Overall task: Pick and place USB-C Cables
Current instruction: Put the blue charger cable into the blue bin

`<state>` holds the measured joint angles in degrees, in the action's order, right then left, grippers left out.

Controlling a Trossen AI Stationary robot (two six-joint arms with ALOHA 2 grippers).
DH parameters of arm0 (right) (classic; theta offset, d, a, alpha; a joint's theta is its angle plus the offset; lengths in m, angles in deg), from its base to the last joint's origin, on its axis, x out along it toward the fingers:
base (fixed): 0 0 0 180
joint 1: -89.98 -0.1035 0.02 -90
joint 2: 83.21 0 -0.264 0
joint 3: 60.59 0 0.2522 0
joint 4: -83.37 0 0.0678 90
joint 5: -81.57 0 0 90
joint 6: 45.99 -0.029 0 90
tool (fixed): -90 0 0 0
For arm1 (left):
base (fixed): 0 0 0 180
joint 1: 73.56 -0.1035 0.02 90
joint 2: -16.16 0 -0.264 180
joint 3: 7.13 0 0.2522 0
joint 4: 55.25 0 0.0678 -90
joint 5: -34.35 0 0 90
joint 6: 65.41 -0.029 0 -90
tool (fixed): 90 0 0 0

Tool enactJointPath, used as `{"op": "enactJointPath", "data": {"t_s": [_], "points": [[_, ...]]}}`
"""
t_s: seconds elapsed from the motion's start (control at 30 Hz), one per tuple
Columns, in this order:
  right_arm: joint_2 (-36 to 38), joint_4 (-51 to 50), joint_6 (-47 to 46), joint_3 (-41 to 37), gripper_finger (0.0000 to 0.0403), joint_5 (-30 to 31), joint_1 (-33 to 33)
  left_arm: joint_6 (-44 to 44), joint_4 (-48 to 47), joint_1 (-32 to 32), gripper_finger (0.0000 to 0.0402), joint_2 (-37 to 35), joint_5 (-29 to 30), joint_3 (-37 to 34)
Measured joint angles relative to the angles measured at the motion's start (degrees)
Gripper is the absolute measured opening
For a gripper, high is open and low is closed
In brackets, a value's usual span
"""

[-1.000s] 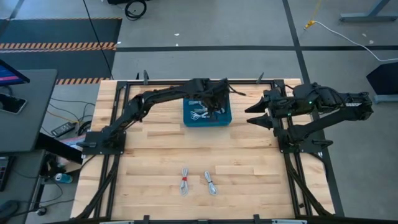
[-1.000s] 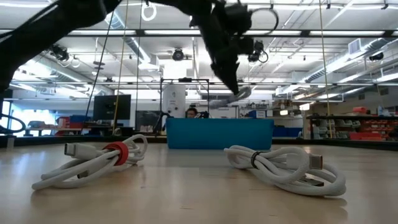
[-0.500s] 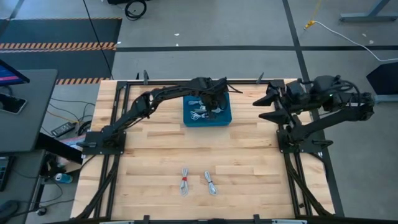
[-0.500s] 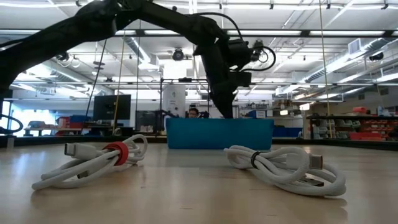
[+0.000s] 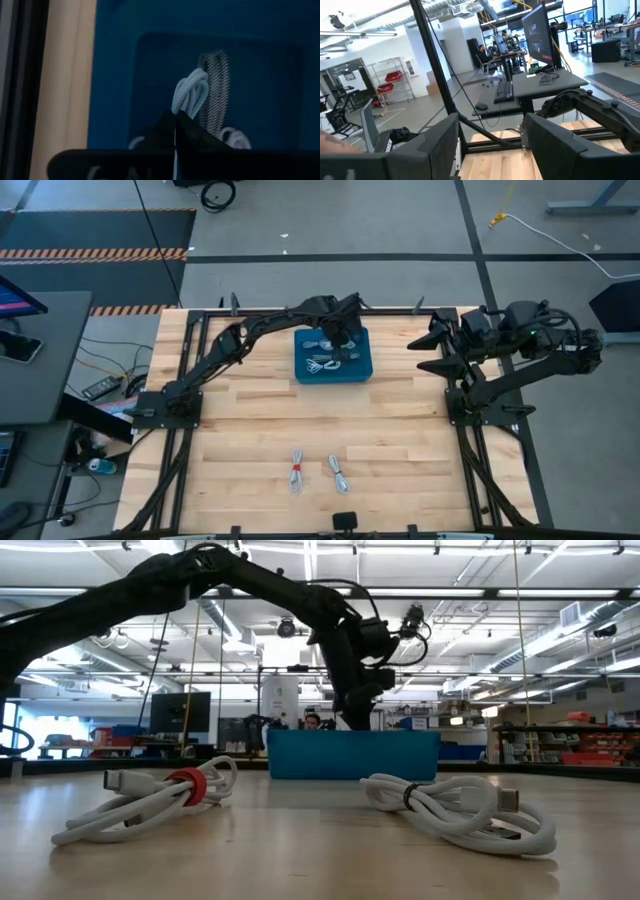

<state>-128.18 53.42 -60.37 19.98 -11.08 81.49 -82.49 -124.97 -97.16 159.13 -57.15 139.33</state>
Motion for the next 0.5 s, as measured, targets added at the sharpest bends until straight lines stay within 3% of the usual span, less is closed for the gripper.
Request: {"op": "enactJointPath", "data": {"t_s": [0.5], "points": [[0.0, 0.0, -0.03, 0.0, 0.0236, 0.02, 0.0, 5.34, -1.75, -0.32, 0.0, 0.73, 0.48, 0.0]]}}
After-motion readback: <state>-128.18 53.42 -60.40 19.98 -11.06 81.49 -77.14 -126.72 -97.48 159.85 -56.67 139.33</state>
